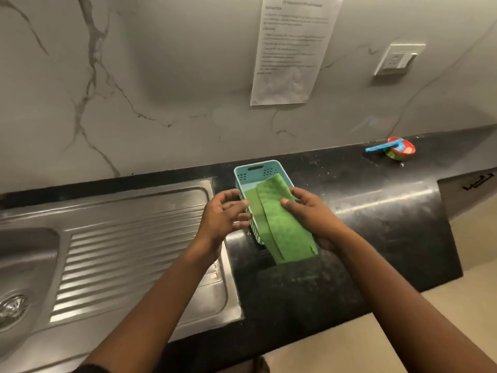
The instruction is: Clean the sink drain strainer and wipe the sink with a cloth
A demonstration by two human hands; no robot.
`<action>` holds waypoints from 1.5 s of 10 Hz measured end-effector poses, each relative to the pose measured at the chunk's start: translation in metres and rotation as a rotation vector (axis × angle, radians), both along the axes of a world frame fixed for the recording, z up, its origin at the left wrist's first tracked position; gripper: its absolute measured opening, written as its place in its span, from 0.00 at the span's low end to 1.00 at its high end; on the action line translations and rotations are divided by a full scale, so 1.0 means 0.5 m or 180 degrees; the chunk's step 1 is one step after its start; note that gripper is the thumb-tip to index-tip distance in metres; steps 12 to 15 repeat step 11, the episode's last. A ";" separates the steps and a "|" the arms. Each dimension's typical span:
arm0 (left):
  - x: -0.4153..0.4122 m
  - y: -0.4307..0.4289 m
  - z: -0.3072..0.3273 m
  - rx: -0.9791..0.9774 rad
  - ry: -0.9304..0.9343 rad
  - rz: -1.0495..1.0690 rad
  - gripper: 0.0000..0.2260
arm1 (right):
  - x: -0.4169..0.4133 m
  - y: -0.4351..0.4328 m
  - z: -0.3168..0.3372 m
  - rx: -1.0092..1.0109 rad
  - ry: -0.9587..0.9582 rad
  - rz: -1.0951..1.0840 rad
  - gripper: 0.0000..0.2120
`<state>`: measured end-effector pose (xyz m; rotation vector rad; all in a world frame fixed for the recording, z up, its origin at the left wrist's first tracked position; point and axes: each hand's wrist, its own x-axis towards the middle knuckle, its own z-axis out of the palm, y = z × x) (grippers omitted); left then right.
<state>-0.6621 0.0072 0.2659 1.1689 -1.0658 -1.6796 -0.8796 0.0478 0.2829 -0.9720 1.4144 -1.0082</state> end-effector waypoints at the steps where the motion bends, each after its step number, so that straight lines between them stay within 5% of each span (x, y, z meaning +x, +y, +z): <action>1: -0.019 -0.003 -0.009 0.0101 -0.0138 0.0352 0.17 | -0.047 -0.087 -0.020 0.0006 0.0225 0.0032 0.11; 5: 0.002 0.069 -0.024 0.0221 -0.0608 0.0810 0.10 | -0.060 -0.277 -0.157 0.0494 0.0563 0.0261 0.12; 7: 0.006 0.078 -0.022 0.0260 -0.0638 0.1018 0.10 | -0.058 -0.287 -0.199 0.0681 0.1658 0.0598 0.25; 11: -0.006 0.059 -0.017 0.0065 -0.0766 0.1010 0.07 | -0.054 -0.238 -0.174 0.0251 0.3028 0.1419 0.32; 15: -0.006 0.059 -0.017 0.0065 -0.0766 0.1010 0.07 | -0.054 -0.238 -0.174 0.0251 0.3028 0.1419 0.32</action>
